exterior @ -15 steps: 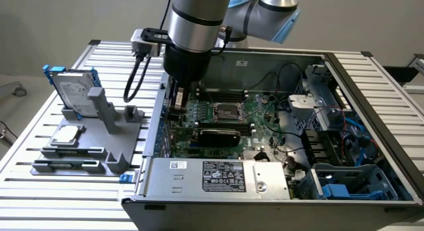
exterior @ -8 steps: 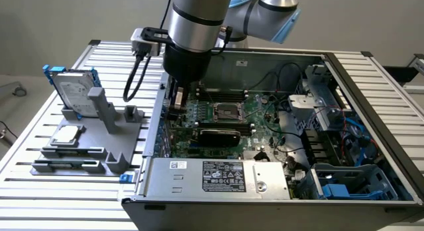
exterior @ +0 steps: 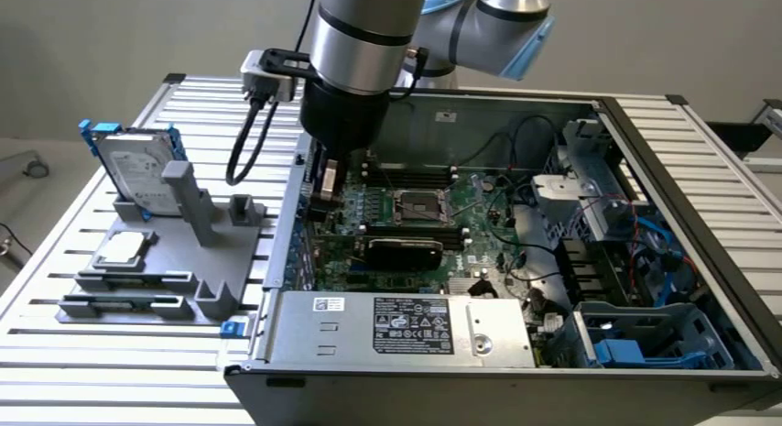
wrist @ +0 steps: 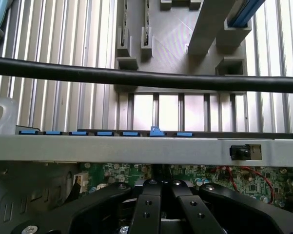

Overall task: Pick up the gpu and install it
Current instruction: 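Press down on the gpu until it lock into place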

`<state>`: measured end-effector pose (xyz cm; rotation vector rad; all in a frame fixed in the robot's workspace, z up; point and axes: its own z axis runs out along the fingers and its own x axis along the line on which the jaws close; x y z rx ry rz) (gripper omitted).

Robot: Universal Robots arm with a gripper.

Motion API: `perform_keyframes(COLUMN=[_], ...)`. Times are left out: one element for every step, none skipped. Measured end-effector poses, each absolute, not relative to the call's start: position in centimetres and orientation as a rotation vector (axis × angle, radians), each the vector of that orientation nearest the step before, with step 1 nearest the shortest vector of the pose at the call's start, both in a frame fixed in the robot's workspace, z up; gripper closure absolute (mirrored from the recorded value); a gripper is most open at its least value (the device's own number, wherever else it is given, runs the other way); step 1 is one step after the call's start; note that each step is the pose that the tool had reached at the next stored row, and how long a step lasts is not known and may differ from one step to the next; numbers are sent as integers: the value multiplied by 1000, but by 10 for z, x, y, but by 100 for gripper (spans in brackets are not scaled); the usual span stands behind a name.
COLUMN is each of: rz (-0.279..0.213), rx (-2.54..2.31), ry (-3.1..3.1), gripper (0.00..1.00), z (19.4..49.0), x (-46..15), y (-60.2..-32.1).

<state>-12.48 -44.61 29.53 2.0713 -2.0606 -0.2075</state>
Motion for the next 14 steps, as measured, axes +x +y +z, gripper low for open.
perform_keyframes(rz=[-207,-206,-205,-204,-203,-202,-201,-200,-199,-198,-197,-197,-197,-197], rx=[2071,2071,2070,2070,2069,2069,2068,2067,2067,2066,2066,2066,2066,2066], ry=[-2061,-2060,-2060,-2060,-2059,-2059,-2059,-2058,-2058,-2058,-2058,-2057,-2057,-2058], gripper=[89,89,89,89,89,89,89,89,89,89,89,89,89,89], z=[295,295,295,295,295,295,294,294,294,294,294,294,294,294], x=[-125,-125,-125,-125,-125,-125,-125,-125,-125,-125,-125,-125,-125,-125], y=[-446,-446,-446,-446,-446,-446,-445,-445,-445,-445,-445,-445,-445,-445])
